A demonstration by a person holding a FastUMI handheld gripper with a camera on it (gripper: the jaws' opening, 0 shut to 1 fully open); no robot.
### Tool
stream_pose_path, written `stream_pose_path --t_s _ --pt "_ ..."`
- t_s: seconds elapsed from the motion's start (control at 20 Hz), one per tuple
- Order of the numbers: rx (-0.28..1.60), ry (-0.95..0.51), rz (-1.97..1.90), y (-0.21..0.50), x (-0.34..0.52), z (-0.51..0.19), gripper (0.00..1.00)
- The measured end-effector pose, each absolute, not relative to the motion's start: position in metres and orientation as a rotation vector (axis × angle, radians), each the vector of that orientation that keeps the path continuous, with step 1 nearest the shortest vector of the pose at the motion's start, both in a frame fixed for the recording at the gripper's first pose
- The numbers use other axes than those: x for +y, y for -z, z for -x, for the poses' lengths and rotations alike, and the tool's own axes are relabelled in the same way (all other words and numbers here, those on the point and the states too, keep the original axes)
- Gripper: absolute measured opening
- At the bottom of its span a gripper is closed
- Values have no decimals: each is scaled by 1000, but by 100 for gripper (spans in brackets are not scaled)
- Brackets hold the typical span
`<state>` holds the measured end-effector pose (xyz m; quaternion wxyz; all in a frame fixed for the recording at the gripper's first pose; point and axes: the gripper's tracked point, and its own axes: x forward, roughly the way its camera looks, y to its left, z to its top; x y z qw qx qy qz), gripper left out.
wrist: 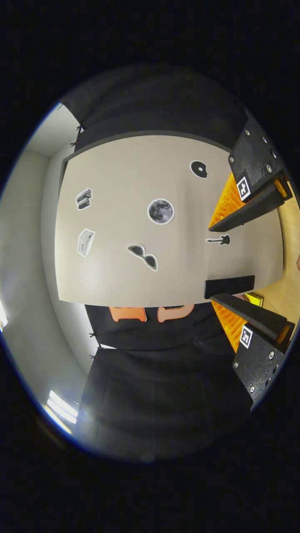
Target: Open the shoe cabinet door, grab the shoes and put them into the shoe cabinet, then close the shoe cabinet door.
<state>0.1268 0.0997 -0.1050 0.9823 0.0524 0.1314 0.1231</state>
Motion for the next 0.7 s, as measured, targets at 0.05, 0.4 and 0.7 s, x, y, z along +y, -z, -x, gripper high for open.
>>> stream_pose_path --t_s 0.05,0.4,0.7 --pt "251 -232 -95 96 94 -123 93" --pt "203 -192 -115 44 72 -95 93" --pt "185 -144 -148 26 46 -88 93"
